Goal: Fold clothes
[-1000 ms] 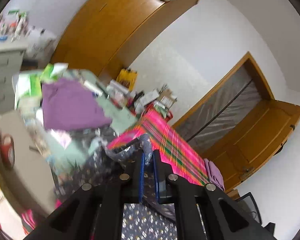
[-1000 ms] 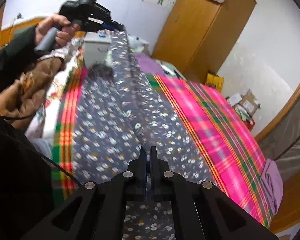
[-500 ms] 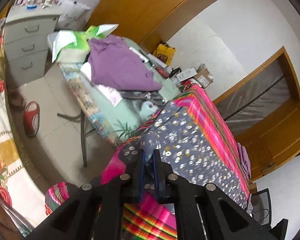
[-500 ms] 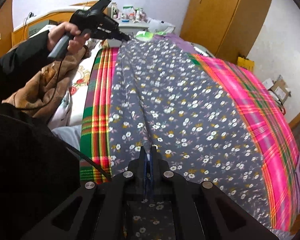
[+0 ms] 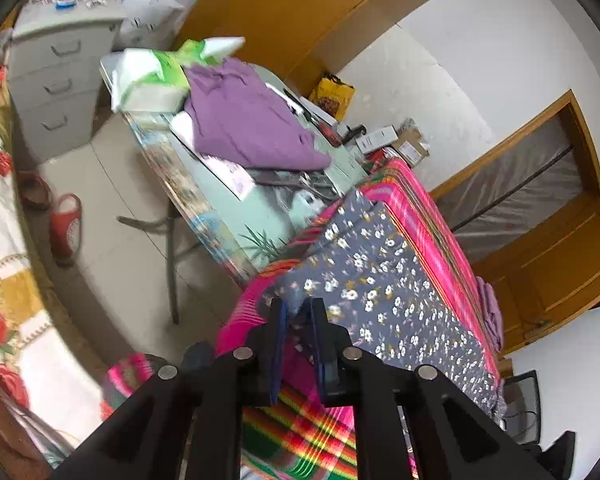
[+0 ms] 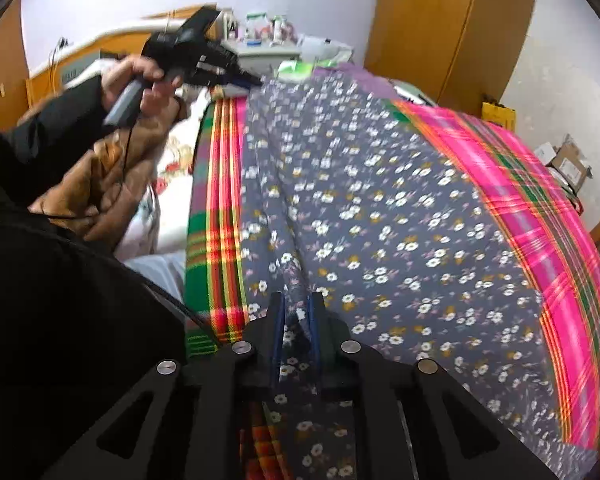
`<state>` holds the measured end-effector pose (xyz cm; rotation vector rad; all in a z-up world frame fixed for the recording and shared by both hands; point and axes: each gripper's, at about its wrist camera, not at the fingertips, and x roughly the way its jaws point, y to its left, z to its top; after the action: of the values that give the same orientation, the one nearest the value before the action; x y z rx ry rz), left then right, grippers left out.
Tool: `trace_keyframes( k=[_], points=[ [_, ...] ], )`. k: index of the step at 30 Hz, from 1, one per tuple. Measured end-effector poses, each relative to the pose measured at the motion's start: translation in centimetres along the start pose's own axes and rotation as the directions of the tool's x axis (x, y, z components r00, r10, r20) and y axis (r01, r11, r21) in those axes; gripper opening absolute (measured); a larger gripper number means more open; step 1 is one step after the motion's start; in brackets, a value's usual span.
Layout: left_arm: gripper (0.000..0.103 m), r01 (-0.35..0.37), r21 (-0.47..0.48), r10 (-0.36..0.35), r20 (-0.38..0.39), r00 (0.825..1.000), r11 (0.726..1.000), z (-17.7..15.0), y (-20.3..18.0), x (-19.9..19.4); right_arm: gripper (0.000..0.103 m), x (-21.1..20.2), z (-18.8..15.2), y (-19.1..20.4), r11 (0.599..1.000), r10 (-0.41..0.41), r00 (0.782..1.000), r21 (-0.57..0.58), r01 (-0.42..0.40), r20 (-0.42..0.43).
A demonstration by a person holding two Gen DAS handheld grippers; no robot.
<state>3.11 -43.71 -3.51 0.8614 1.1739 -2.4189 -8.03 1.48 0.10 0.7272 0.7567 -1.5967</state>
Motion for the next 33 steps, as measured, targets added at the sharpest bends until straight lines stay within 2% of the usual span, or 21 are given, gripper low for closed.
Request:
trace_keyframes(
  k=[3, 7, 9, 12, 14, 16, 18, 22, 25, 28, 30, 33],
  points=[
    [0.010, -0.040, 0.009, 0.039, 0.049, 0.998, 0.999, 0.3, -0.3, -1.7, 0.013, -2.0, 0.0, -0.9, 0.998, 0.002, 0.998, 0.062, -0.006, 0.064],
    [0.010, -0.007, 0.122, 0.001, 0.052, 0.999, 0.993, 0.8, -4.3, -1.5, 0.013, -4.5, -0.8, -3.4, 0.969, -0.032, 0.981, 0.245, -0.016, 0.190],
    [0.010, 0.037, 0.188, -0.040, 0.011, 0.999, 0.981, 0.7, -6.9, -0.1, 0.013, -5.4, -1.5, -4.9, 0.934, -0.053, 0.966, 0.354, -0.041, 0.252],
    [0.010, 0.097, 0.287, -0.075, -0.086, 0.993, 0.953, 0.2, -11.1, 3.5, 0.023, -6.3, -2.8, -7.0, 0.859, -0.049, 0.942, 0.495, -0.130, 0.333],
    [0.010, 0.122, 0.336, -0.073, -0.153, 0.985, 0.934, -0.4, -13.3, 6.5, 0.027, -7.1, -3.8, -8.0, 0.807, -0.048, 0.923, 0.559, -0.190, 0.383],
    [0.010, 0.118, 0.356, -0.046, -0.205, 0.978, 0.927, -0.8, -14.3, 9.4, 0.030, -8.2, -5.0, -8.3, 0.775, -0.063, 0.907, 0.593, -0.218, 0.416],
    [0.008, 0.107, 0.364, -0.022, -0.231, 0.973, 0.925, -1.0, -14.8, 11.6, 0.030, -9.3, -6.1, -8.2, 0.758, -0.099, 0.900, 0.618, -0.208, 0.425],
    [0.002, 0.096, 0.323, -0.029, -0.207, 0.978, 0.941, 0.3, -14.3, 12.1, 0.030, -13.0, -9.0, -7.9, 0.721, -0.204, 0.889, 0.677, -0.146, 0.409],
    [0.001, 0.068, 0.331, -0.003, -0.192, 0.981, 0.941, 0.1, -14.3, 11.5, 0.030, -15.8, -11.3, -8.1, 0.674, -0.298, 0.861, 0.730, -0.116, 0.412],
    [0.002, 0.051, 0.379, 0.012, -0.162, 0.987, 0.924, -1.1, -15.3, 10.1, 0.031, -17.7, -13.2, -8.6, 0.618, -0.384, 0.838, 0.782, -0.077, 0.387],
    [0.002, 0.084, 0.395, -0.017, -0.169, 0.986, 0.915, -1.9, -16.1, 9.4, 0.032, -17.5, -14.0, -9.0, 0.588, -0.402, 0.840, 0.806, -0.067, 0.363],
    [0.002, 0.122, 0.421, -0.051, -0.176, 0.983, 0.899, -3.2, -17.4, 8.4, 0.032, -15.6, -14.2, -9.6, 0.554, -0.380, 0.865, 0.830, -0.069, 0.326]
  ],
)
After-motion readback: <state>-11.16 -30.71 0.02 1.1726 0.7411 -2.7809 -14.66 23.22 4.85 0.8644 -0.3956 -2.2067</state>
